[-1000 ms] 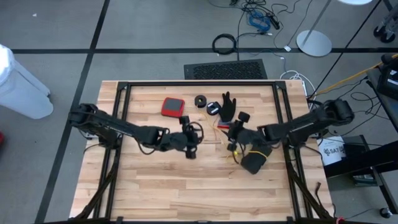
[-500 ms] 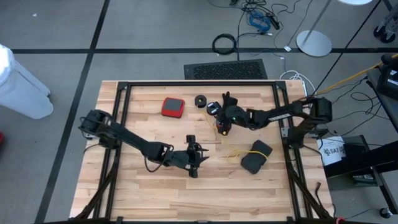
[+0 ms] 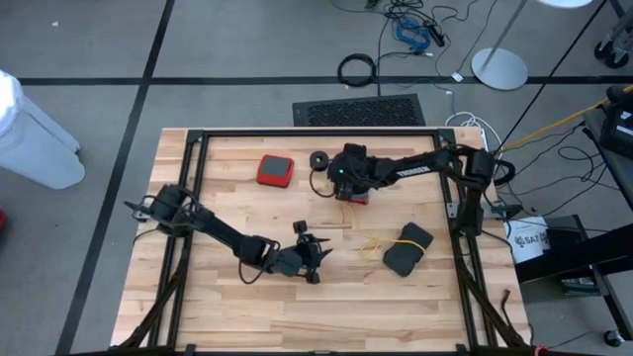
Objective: Coil cords
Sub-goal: Uncoil the red wire from the spool
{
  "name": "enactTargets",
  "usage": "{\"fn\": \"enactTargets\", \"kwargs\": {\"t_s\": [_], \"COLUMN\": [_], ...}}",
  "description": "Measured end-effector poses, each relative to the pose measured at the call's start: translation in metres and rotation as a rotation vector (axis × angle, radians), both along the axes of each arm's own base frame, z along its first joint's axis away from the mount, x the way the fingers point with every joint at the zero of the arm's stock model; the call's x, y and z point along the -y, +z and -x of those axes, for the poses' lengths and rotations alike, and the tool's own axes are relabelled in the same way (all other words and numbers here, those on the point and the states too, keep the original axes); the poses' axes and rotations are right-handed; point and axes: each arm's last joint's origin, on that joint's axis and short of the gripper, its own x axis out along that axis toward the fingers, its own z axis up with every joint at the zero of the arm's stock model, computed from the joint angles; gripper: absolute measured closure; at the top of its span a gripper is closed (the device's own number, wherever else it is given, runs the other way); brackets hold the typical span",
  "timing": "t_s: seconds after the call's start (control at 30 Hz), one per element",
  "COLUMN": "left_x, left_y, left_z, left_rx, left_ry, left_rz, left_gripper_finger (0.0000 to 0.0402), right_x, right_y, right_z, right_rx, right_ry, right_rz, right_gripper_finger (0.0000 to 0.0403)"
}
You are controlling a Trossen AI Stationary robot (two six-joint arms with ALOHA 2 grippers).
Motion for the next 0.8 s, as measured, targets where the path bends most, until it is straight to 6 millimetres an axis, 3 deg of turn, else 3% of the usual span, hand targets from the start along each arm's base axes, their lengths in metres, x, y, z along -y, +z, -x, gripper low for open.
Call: {"fn": "enactTargets", "kwargs": {"t_s": [0.17, 0.57, 0.67, 0.8], "left_x": [0.009, 0.010, 0.010, 0.010], "left_y": [0.000, 0.002, 0.002, 0.002], "left_z": [0.003, 0.003, 0.003, 0.003], "left_rx": [0.015, 0.032, 0.032, 0.032], "left_ry": [0.013, 0.017, 0.017, 0.017], "left_rz": [-0.024, -0.019, -0.019, -0.019], "left_gripper_finger": [0.0258, 0.0258, 0.0258, 0.0258], "right_x": [0.007, 0.017, 0.017, 0.011], "right_y": [-0.003, -0.013, -0.017, -0.017], "right_z": [0.002, 0.004, 0.003, 0.001], "right_rx": [0.006, -0.003, -0.004, -0.021], "right_ry": [-0.031, -0.084, -0.105, -0.114], "right_rz": [-0.017, -0.032, -0.030, 0.008], "right_gripper_finger": [0.0248, 0.0251, 0.0274, 0.0340]}}
